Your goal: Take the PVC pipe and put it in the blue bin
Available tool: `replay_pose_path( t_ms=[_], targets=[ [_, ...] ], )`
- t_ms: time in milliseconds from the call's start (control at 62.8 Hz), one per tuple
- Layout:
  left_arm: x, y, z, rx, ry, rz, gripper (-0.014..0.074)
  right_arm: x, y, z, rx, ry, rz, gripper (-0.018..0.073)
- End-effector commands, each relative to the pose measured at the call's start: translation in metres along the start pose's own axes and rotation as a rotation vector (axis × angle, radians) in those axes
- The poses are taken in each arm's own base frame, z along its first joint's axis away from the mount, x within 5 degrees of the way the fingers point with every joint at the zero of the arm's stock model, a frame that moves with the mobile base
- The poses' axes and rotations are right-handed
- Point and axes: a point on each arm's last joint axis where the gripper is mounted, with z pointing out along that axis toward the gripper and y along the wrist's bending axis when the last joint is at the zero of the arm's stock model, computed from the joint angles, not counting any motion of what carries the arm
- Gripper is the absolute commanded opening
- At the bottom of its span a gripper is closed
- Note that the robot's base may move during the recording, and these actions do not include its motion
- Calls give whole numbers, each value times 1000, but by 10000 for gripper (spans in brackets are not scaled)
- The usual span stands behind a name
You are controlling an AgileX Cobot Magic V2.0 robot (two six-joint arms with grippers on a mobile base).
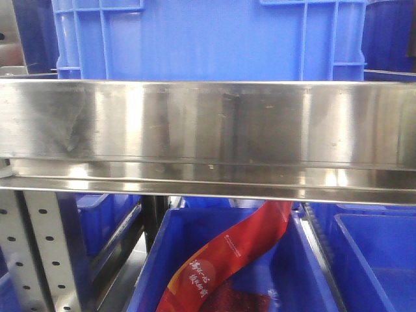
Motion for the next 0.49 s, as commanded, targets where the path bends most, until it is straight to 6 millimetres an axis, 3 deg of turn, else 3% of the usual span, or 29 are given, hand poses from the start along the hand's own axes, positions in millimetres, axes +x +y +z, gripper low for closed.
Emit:
replay_pose_path(
  t_ms=[0, 478],
  targets=[
    [-2, -1, -1, 6, -27, -11, -111, -3, 0, -2, -5, -31, -9, -168],
    [-2, -1, -1, 6, -30, -11, -111, -2, 0, -2, -1, -21, -13, -168]
  ],
)
